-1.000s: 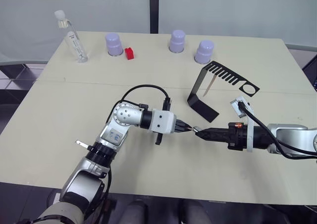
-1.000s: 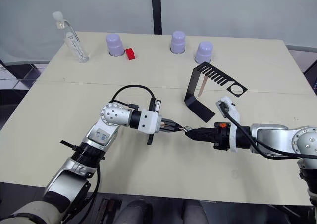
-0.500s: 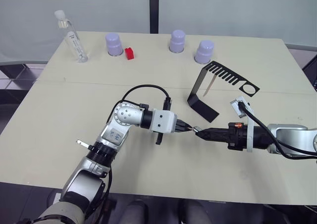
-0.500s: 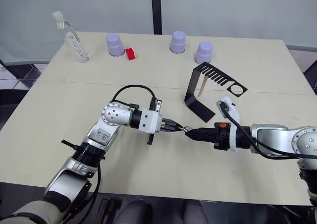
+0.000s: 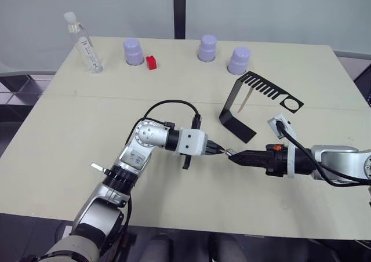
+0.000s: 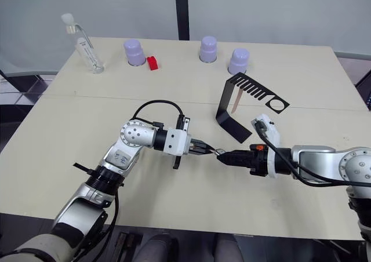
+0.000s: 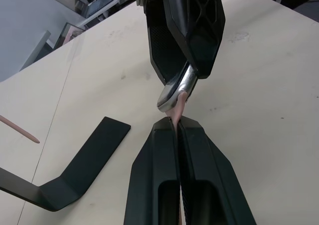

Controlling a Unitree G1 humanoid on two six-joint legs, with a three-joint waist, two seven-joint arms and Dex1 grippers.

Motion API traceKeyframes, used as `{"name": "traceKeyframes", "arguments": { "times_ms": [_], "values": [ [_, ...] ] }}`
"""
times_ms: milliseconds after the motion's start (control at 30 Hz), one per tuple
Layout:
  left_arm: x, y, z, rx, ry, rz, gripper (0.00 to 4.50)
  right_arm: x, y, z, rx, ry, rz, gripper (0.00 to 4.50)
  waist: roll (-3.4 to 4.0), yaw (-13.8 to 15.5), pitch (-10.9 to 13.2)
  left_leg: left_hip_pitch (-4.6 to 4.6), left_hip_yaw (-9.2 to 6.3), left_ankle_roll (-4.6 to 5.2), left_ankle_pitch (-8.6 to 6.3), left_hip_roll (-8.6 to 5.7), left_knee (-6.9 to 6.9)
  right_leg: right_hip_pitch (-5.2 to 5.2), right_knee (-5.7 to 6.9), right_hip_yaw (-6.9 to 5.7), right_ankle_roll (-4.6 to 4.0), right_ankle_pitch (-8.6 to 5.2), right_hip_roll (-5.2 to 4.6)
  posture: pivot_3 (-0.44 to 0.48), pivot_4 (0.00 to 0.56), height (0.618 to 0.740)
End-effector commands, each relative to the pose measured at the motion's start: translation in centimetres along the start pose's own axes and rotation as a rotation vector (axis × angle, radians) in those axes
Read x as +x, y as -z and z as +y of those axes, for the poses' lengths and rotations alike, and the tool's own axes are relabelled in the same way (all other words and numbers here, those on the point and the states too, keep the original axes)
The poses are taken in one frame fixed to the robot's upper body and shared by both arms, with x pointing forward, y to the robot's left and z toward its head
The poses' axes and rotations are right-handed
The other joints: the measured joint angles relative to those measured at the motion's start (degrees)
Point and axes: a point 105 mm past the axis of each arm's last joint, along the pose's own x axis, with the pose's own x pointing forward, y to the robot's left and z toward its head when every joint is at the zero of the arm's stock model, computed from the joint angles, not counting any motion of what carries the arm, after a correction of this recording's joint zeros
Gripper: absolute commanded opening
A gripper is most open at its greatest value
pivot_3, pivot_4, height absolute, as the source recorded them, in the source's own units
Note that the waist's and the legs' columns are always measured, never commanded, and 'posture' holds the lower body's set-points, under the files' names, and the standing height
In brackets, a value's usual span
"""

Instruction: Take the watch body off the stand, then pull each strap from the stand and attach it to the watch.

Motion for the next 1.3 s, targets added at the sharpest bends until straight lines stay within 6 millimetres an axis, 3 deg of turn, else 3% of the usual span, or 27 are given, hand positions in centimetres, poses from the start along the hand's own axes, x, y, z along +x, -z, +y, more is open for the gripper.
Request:
{"name": "traceKeyframes", "arguments": {
  "times_ms": [33, 567, 1300],
  "values": [
    [1.9, -3.7, 0.9, 0.123, -0.009, -0.125, 0.0, 1.0, 1.1, 2.4, -0.06, -0.124, 0.063, 1.5, 0.0, 0.0, 0.0, 0.0, 0.0, 0.0, 0.0, 0.0, 0.0, 0.0, 0.01, 0.0, 0.0, 0.0, 0.0, 0.0, 0.15, 0.74],
    [1.5, -3.2, 0.6, 0.112, -0.019, -0.109, 0.0, 0.8, -0.3, 2.1, -0.018, -0.143, 0.019, 1.5, 0.0, 0.0, 0.0, 0.01, 0.0, 0.0, 0.0, -0.01, 0.01, -0.01, 0.04, -0.03, 0.0, 0.0, -0.01, 0.0, 0.15, 0.74],
    [1.9, -3.3, 0.9, 0.128, -0.018, -0.108, 0.0, 0.9, 0.0, 2.2, -0.048, -0.137, 0.043, 1.5, 0.0, 0.0, 0.0, 0.0, 0.0, 0.0, 0.0, -0.01, 0.02, -0.01, 0.05, -0.04, 0.0, 0.0, -0.02, 0.0, 0.15, 0.74]
  ]
}}
